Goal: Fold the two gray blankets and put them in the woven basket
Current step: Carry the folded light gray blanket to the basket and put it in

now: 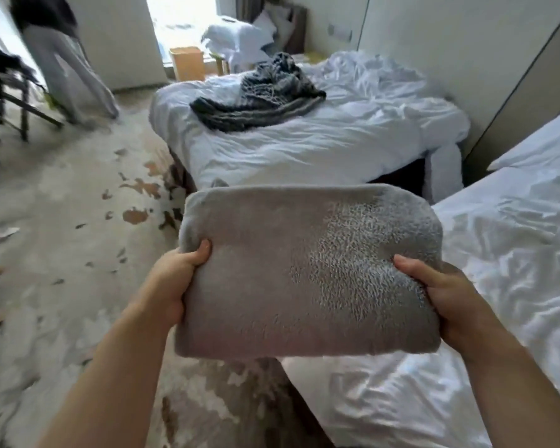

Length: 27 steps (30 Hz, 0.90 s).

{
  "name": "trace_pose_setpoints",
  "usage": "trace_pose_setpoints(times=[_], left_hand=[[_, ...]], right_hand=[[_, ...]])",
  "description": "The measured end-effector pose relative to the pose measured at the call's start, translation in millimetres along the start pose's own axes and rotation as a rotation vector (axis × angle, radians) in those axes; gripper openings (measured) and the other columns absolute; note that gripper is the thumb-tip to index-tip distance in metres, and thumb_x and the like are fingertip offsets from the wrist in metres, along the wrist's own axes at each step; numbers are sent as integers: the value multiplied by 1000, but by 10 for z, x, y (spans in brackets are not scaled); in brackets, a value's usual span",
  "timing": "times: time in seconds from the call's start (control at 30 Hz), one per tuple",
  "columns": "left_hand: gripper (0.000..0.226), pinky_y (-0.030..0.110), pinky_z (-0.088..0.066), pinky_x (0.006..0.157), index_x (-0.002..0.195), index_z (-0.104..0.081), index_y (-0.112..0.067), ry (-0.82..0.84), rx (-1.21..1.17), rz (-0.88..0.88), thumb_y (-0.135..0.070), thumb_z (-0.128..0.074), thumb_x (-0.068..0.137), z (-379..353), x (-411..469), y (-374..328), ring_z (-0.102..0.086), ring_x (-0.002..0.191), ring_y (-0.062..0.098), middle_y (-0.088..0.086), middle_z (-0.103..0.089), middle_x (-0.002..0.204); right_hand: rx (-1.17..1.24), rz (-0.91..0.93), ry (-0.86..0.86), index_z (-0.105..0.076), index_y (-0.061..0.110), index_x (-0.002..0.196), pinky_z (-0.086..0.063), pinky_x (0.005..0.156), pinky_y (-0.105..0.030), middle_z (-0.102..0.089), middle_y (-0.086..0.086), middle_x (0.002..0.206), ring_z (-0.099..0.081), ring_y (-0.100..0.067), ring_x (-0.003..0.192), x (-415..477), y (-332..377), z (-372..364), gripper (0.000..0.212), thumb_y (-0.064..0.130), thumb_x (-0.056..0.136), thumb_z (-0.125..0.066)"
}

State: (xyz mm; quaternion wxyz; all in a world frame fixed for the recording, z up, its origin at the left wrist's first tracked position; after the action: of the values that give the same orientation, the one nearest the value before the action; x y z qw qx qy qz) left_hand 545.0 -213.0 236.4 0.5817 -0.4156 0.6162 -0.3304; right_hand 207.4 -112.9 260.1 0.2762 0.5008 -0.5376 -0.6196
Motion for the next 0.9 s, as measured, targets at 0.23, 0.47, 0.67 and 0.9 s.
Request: trace_pose_setpoints(times=[0.23,0.47,0.67,0.9], left_hand=[[22,31,-49,59,90,-68,-6,-149,-127,-25,-26,-65,84,1082,191,-388,-70,62,21,7,-74,69],[20,29,-48,55,85,-66,-8,-251,-231,10,-26,-59,90,1628,1059,-728,-69,53,17,5,-72,63],[21,29,-49,55,82,-68,-7,-374,-238,-10,-26,-60,89,2038,2388,-1423,-68,52,17,5,-72,62],[17,30,-48,62,84,-69,-10,-519,-240,-93,-26,-64,87,2436,3540,-2390,-69,58,18,4,-73,67]], right_hand=[[-67,-21,177,-71,9,96,-57,67,-40,-75,-13,92,-73,-30,83,541,-8,-1280,61,43,46,-81],[-80,-70,302,-69,8,102,-55,74,-43,-74,-15,97,-72,-32,87,1735,-32,-2422,65,40,48,-83],[-72,-105,408,-67,8,106,-58,68,-44,-74,-18,97,-72,-35,86,3155,129,-3619,73,41,44,-86],[-90,-171,524,-65,9,112,-56,77,-48,-73,-19,101,-71,-37,89,4420,719,-4941,76,39,46,-86]])
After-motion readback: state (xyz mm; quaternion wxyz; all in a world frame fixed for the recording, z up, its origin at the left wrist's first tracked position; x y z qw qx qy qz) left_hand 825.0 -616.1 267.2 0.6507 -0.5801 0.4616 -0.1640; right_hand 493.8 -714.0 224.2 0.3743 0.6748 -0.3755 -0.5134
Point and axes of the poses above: each hand's wrist, its own x-axis towards the middle knuckle, its own z-axis out of the back of the hand, y = z × x, the point moved 2 cm from there along x, towards the middle knuckle
